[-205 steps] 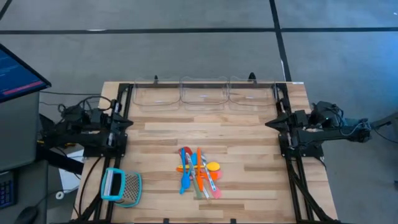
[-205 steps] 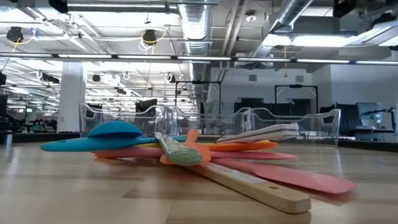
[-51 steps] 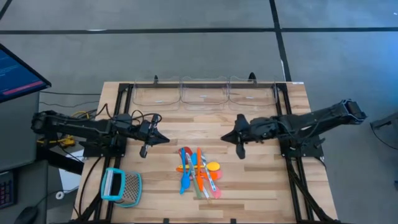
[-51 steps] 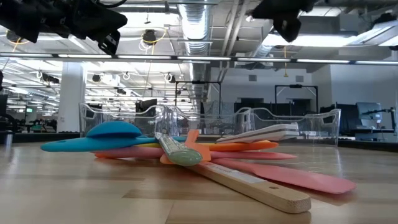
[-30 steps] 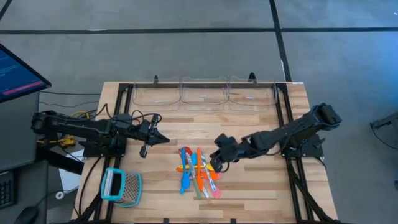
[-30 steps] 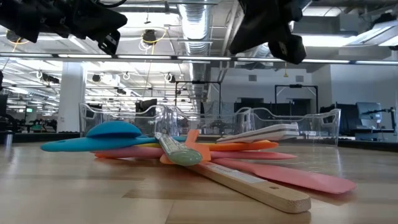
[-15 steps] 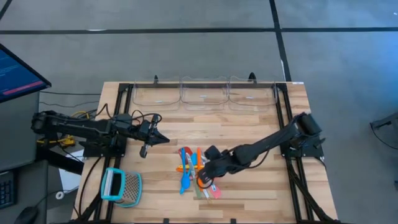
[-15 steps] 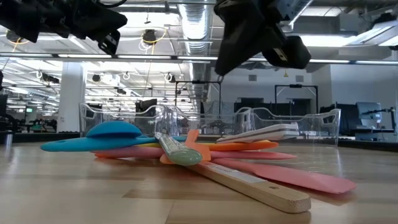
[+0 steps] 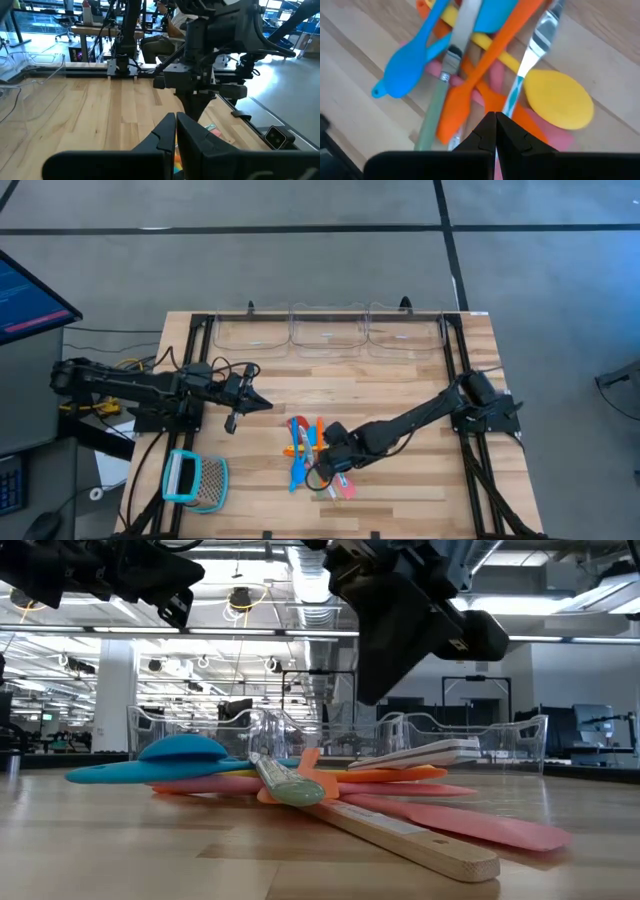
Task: Pick & Place Kitchen Items
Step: Put the white patterned table knife into the right transparent bin
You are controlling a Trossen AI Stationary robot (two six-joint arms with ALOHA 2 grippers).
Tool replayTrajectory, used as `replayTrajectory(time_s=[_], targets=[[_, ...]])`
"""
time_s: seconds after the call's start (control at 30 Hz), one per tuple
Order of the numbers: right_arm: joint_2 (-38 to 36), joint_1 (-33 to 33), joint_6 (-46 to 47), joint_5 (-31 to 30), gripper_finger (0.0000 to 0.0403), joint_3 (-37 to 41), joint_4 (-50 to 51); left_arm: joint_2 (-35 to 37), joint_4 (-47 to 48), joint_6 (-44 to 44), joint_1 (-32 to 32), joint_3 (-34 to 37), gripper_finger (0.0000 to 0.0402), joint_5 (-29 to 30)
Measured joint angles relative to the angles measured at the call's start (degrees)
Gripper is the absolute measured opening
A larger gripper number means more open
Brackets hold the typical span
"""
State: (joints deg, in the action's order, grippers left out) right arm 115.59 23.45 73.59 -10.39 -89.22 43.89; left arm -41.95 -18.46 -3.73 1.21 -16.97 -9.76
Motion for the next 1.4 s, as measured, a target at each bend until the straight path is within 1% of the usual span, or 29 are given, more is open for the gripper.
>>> replayTrajectory(time_s=[0.1, 0.17, 0.3, 0.43, 0.57, 0.7, 0.87, 1.27, 1.4], targets=[[0.0, -0.4, -0.6, 0.5, 0.0003, -0.1, 0.6, 0.0, 0.0, 0.0, 0.0, 0.0, 0.0008, 0.0], [0.0, -0.7, -2.8, 1.4, 0.0011, -0.1, 0.5, 0.0, 0.0, 0.0, 0.0, 0.0, 0.0008, 0.0], [0.0, -0.9, -5.7, 3.4, 0.0047, -0.1, 0.6, 0.0, 0.0, 0.0, 0.0, 0.0, 0.0008, 0.0], [0.0, -1.1, -6.0, 3.2, 0.0086, 0.5, 0.5, 0.0, 0.0, 0.0, 0.0, 0.0, 0.0008, 0.0], [0.0, -1.2, -6.1, 3.0, 0.0105, 0.6, 0.6, 0.0, 0.0, 0.0, 0.0, 0.0, 0.0008, 0.0], [0.0, -1.1, -6.1, 2.5, 0.0107, 0.6, 0.6, 0.0, 0.0, 0.0, 0.0, 0.0, 0.0008, 0.0], [0.0, -1.1, -6.2, -1.2, 0.0107, 0.6, 0.5, 0.0, 0.0, 0.0, 0.0, 0.0, 0.0008, 0.0], [0.0, -0.3, -6.2, -4.0, 0.0107, 0.6, 0.3, 0.0, 0.4, 0.0, 0.0, 0.0, 0.0008, 0.0], [0.0, 0.6, -6.1, -6.8, 0.0107, 0.6, 0.0, 0.0, 0.5, 0.0, 0.0, 0.0, 0.0008, 0.0]])
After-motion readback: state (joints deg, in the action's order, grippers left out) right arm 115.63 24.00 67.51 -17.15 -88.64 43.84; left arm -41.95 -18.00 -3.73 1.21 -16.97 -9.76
